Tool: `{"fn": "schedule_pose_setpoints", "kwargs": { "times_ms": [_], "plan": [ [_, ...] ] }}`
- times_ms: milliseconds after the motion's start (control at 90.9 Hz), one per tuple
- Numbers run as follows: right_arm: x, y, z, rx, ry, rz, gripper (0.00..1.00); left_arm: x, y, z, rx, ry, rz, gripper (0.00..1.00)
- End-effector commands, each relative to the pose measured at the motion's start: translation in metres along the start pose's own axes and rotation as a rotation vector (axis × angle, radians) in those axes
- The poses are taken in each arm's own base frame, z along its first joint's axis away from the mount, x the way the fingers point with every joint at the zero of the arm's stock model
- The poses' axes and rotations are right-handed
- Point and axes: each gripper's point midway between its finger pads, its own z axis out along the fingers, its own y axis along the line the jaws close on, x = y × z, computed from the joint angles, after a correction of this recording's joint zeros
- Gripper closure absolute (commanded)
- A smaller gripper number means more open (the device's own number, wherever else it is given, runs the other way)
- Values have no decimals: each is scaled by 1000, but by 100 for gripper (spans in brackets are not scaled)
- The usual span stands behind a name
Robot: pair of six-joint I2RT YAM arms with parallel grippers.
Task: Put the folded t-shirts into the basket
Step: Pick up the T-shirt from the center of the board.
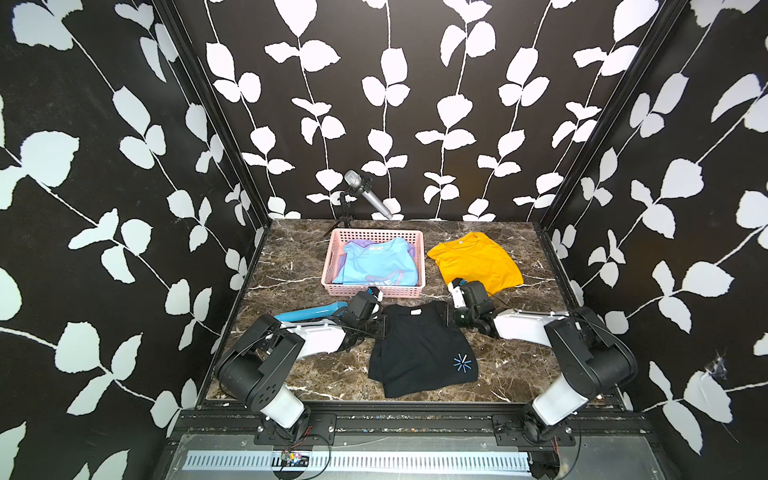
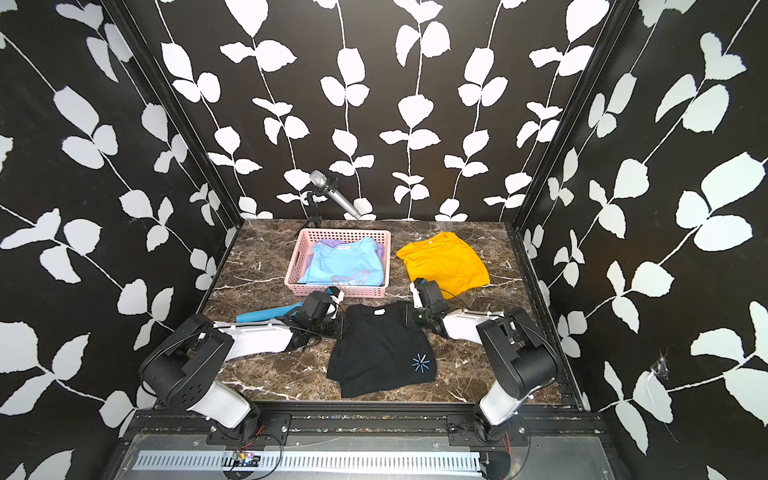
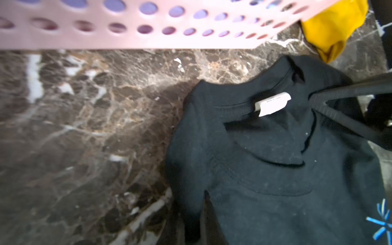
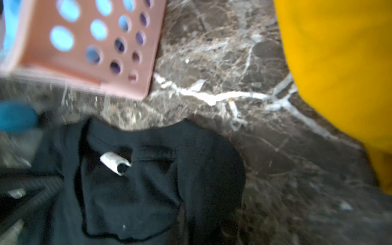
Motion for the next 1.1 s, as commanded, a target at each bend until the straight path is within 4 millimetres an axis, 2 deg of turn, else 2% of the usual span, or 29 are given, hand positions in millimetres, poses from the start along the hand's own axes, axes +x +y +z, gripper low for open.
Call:
{"fn": "schedule_pose_setpoints", "kwargs": {
  "times_ms": [0,275,484,737,913,1089],
  "plan": [
    [-11,15,-16,-53,-69,22,100,-5,-16,-14,56,-19,9,100],
    [-44,42,-61,-119,-228,1,100,-36,-30,-56,33,-107,119,100],
    [-69,79,-102,-191,-349,-41,100,-62,-36,-93,-23,-182,188,100],
    [-102,120,-141,-244,-467,-75,100,-112,-41,-145,-34,-326,184,100],
    [-129,151,-157,-289,-525,-83,100,-142,-44,-165,-13,-402,156,100],
    [-157,182,-161,-312,-565,-94,100,-176,-42,-185,-37,-476,149,100]
  ]
}}
